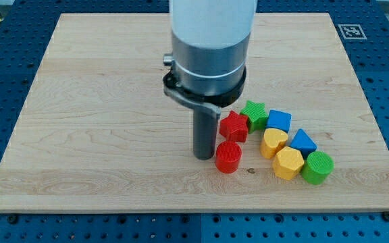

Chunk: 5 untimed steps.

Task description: Move the red circle into the group of blocks

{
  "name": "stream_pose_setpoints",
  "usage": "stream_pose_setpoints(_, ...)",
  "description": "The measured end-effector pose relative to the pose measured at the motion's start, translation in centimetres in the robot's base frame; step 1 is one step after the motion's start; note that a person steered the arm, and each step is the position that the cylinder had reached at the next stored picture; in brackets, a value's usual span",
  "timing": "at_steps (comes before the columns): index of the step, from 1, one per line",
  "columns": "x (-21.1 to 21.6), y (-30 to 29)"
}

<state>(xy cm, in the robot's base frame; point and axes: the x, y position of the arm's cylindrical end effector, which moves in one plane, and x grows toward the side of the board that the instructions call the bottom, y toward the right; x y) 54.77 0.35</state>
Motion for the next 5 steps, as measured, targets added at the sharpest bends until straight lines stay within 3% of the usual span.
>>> stream_pose_setpoints(2,1.7,-3.1)
stream_pose_setpoints(3,5.1,-3.1)
stream_pose_setpoints(5,5.6,-3.1)
